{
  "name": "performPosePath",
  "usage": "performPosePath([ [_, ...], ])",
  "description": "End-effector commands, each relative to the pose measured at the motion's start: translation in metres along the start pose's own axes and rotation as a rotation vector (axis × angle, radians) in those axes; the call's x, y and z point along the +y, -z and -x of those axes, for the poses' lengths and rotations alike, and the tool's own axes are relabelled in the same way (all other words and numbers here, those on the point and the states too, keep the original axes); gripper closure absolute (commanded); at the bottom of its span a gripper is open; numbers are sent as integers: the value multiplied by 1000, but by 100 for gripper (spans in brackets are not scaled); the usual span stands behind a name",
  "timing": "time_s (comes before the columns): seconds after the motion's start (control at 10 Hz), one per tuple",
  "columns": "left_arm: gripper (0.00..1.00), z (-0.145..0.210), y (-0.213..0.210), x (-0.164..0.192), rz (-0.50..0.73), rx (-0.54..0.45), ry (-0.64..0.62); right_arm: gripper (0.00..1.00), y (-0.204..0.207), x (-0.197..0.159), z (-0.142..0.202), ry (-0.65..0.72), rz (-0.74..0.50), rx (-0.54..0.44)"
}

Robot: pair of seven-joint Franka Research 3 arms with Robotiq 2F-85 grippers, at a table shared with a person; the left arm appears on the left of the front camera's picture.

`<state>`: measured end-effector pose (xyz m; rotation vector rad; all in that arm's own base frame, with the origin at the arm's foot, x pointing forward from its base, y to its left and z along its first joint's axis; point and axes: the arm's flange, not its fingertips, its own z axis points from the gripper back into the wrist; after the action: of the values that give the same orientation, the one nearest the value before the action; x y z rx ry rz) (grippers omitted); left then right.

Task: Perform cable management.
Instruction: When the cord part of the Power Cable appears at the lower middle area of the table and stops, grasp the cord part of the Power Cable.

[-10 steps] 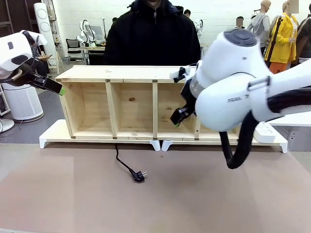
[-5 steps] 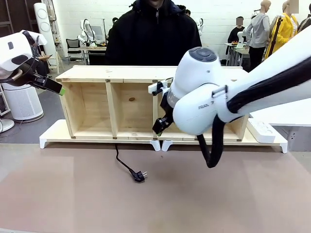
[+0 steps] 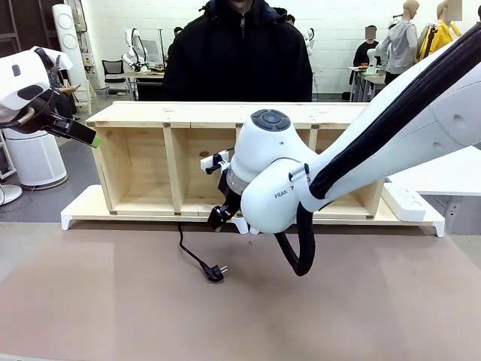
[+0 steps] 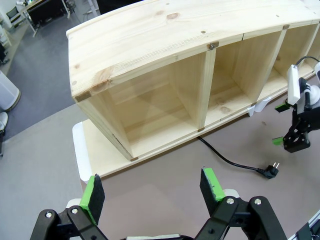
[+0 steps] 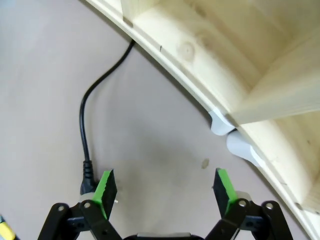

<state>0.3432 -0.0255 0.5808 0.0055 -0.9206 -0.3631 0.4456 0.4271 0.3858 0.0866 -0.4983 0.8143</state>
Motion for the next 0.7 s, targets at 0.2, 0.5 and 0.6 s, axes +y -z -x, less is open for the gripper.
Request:
performPosePath([
  [0.2,0,0,0,1,-2,-8,-2,0,40,37,-2,5,55,42],
  [0.5,0,0,0,1,-2,-8,-2,0,61,58,0,-29,49,69],
  [0.6,0,0,0,1,-2,-8,-2,0,66,65,0,-46,53,86],
])
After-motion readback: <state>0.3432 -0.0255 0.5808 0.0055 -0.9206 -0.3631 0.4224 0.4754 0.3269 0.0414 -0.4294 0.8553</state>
